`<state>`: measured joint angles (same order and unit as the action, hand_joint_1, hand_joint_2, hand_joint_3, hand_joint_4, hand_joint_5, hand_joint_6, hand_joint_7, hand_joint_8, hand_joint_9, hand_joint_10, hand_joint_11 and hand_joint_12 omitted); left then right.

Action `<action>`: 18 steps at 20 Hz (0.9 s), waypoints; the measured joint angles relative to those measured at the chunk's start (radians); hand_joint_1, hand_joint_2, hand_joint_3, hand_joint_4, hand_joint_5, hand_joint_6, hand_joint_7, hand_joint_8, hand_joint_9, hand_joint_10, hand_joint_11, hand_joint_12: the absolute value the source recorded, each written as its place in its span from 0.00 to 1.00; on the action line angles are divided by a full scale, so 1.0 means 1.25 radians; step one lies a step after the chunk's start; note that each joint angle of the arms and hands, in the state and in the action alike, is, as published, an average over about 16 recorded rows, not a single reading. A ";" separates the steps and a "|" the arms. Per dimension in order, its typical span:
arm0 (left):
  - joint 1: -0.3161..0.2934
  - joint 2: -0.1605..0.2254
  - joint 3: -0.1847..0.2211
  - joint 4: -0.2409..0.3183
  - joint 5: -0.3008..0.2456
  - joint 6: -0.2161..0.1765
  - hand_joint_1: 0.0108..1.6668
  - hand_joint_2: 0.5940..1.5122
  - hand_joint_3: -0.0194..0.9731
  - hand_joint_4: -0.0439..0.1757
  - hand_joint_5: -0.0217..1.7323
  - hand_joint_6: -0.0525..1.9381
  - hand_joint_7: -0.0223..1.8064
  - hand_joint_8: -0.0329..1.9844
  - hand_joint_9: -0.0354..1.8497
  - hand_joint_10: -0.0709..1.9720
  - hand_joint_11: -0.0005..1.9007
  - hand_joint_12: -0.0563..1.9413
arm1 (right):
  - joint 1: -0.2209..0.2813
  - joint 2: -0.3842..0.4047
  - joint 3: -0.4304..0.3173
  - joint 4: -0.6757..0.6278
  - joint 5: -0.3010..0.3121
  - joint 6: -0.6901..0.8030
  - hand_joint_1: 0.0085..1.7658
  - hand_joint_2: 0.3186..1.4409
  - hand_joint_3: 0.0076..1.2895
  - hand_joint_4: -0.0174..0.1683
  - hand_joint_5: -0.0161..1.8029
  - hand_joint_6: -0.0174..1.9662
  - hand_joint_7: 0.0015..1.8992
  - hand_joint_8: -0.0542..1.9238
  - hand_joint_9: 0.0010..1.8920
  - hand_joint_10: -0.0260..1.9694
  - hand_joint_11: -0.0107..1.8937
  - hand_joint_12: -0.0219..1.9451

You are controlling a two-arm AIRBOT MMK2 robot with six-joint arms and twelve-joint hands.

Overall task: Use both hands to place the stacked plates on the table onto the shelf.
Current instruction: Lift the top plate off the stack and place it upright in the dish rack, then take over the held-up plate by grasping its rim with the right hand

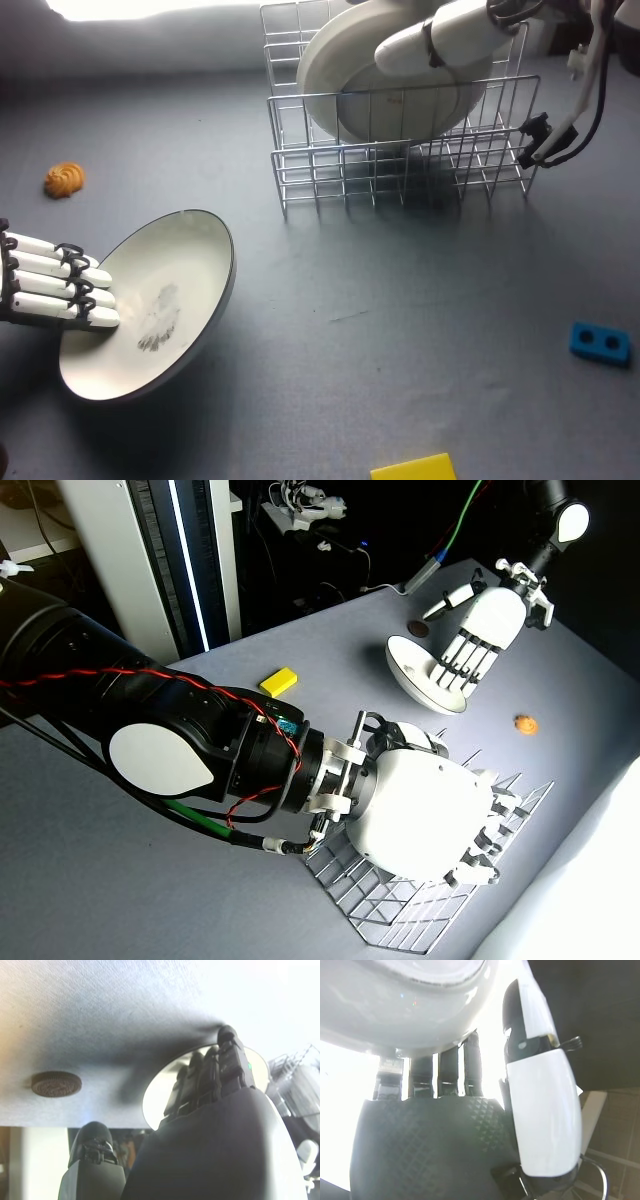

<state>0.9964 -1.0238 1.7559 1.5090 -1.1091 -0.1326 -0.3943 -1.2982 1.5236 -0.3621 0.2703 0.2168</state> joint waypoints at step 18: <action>0.007 0.000 -0.001 -0.005 0.000 -0.005 0.00 0.54 0.04 0.17 0.01 0.01 0.01 0.01 0.01 0.01 0.01 0.04 | 0.060 0.050 -0.083 -0.093 0.010 -0.053 0.49 0.55 0.00 0.06 0.02 0.02 0.01 0.03 0.01 0.02 0.01 0.03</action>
<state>1.0047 -1.0237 1.7541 1.5024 -1.1086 -0.1384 -0.3189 -1.2354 1.4194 -0.4785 0.2830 0.1508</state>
